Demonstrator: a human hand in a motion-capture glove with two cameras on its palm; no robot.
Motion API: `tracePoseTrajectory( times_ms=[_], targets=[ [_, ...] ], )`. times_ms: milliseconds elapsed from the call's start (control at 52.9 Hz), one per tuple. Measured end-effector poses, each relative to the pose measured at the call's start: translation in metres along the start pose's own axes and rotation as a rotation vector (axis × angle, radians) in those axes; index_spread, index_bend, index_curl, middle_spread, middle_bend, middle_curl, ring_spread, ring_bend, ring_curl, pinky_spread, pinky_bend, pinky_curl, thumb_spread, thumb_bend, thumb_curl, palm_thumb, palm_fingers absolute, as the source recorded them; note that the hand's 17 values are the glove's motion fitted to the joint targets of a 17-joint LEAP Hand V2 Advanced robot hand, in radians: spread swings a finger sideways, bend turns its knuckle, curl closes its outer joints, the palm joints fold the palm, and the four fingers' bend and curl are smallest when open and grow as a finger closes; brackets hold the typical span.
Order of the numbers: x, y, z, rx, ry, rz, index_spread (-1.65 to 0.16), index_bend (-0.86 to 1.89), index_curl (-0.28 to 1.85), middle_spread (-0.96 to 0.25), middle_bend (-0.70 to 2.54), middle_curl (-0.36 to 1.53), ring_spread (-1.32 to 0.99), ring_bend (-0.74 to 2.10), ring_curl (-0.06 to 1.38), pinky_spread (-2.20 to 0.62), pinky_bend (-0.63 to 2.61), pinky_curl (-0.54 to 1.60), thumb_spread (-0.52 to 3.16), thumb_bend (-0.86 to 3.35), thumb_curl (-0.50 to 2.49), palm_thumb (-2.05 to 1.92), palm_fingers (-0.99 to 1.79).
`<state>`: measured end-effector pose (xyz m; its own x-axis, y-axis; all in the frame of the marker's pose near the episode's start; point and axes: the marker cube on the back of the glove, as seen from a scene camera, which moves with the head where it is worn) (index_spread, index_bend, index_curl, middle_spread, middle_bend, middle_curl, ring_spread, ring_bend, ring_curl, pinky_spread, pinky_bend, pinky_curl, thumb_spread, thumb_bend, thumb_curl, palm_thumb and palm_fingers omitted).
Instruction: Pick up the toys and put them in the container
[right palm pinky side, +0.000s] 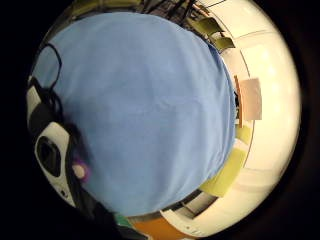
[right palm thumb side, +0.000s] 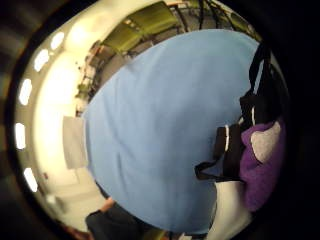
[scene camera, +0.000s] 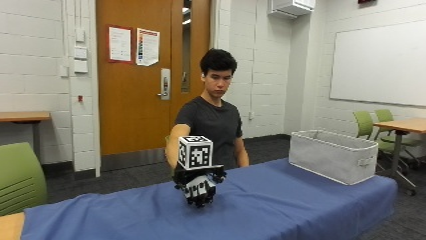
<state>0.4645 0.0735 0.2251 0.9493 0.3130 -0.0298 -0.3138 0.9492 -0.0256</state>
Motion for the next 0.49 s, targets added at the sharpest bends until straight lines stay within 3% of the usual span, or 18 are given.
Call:
tracePoseTrajectory(
  times_ms=[227,491],
  targets=[
    [-0.019,-0.006,-0.02,-0.097,0.018,-0.009,-0.39,0.26,0.95,-0.39,0.81,0.6,-0.43,1.17,0.55,-0.47,0.79,0.38,0.99,0.2,0.55,0.72,1.28],
    [-0.089,-0.011,-0.117,0.003,-0.005,-0.09,-0.44,0.22,1.19,-0.37,0.97,0.69,-0.38,1.3,0.58,-0.48,0.87,0.42,0.92,0.22,0.69,0.74,1.22]
  ],
)
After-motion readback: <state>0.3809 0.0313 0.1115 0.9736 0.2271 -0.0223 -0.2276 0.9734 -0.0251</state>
